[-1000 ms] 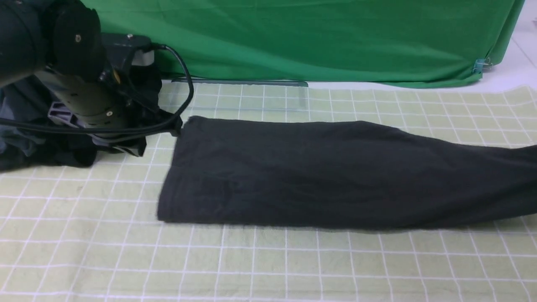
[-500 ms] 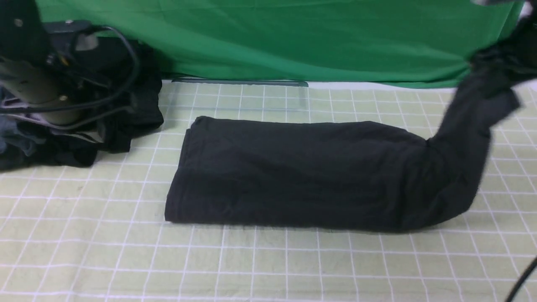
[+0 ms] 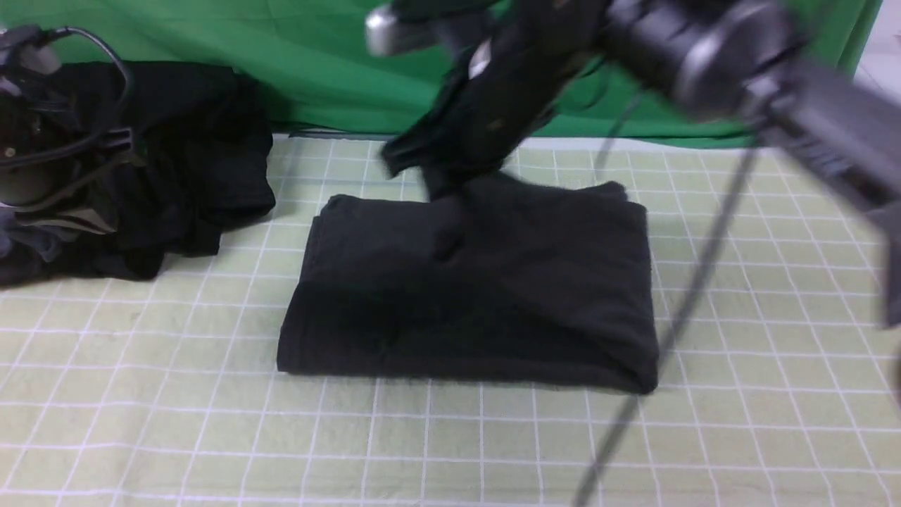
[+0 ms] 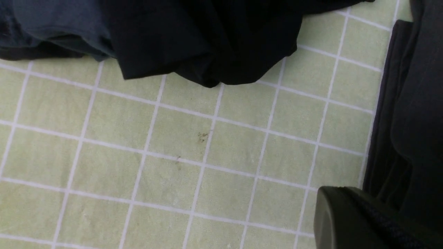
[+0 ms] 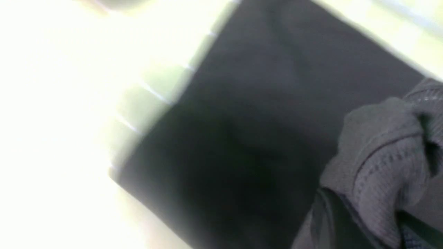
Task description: Fold a long-sleeved shirt over a green coffee tablecloth.
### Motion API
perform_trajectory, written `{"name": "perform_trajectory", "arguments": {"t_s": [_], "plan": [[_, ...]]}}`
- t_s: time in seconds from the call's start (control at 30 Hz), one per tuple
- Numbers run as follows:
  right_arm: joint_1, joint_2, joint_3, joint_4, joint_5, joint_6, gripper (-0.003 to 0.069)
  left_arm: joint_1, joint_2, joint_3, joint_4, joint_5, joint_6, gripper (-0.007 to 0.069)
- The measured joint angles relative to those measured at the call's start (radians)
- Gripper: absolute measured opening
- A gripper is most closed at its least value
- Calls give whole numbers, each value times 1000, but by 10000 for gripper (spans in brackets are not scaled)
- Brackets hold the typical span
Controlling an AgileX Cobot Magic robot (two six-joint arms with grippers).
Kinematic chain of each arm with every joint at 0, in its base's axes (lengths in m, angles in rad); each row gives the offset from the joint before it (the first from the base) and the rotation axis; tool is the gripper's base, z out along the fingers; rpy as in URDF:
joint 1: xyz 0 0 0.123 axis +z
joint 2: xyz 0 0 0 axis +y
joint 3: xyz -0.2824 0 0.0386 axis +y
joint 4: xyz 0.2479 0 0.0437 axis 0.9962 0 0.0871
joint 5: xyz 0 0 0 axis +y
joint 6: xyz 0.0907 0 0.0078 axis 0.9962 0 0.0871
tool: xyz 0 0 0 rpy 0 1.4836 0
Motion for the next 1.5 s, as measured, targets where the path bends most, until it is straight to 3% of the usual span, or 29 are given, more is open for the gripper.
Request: {"name": "perform_trajectory", "arguments": {"t_s": [0.17, 0.23, 0.37, 0.4, 0.43, 0.6, 0.7, 0.73, 0.77, 0.83, 0.93, 0.97, 1.07, 1.2, 1.37, 1.5], "plan": [[32, 143, -86, 108, -56, 18, 37, 0, 0, 0, -38, 0, 24, -3], [42, 194, -103, 150, -91, 24, 74, 0, 0, 0, -42, 2, 29, -3], [55, 236, -111, 228, -129, 24, 258, 0, 0, 0, -45, 3, 49, -3], [55, 236, -111, 228, -129, 23, 267, 0, 0, 0, -45, 3, 50, -3], [57, 232, -123, 244, -117, -2, 342, 0, 0, 0, -45, 4, 56, -3], [37, 177, -221, 180, 46, -110, 424, 0, 0, 0, -67, 7, 65, -3], [6, 132, -272, 92, 127, -127, 398, 1, 0, 1, -126, 7, 115, -3], [-31, 85, -284, 34, 155, -134, 317, -2, 0, 1, -209, 4, 182, -3], [-31, 85, -285, 28, 157, -134, 304, -3, 0, 1, -209, 4, 182, -3], [-96, 17, -281, -14, 170, -135, 115, -26, 1, 1, -313, -6, 257, -3], [-147, -50, -224, -32, 175, -141, 28, -111, 11, 1, -339, -34, 280, -3], [-150, -55, -224, -32, 175, -141, 26, -111, 12, 1, -339, -34, 280, -3], [-184, -136, -99, -33, 181, -168, 9, -251, 69, 0, -350, -99, 256, -3], [-211, -195, 76, -34, 183, -181, 8, -361, 181, -49, -351, -168, 230, -3], [-221, -204, 251, -35, 171, -181, 7, -407, 296, -105, -351, -172, 224, -3], [-221, -201, 424, 25, 79, -181, 6, -407, 363, -111, -234, -104, 113, -3]]}}
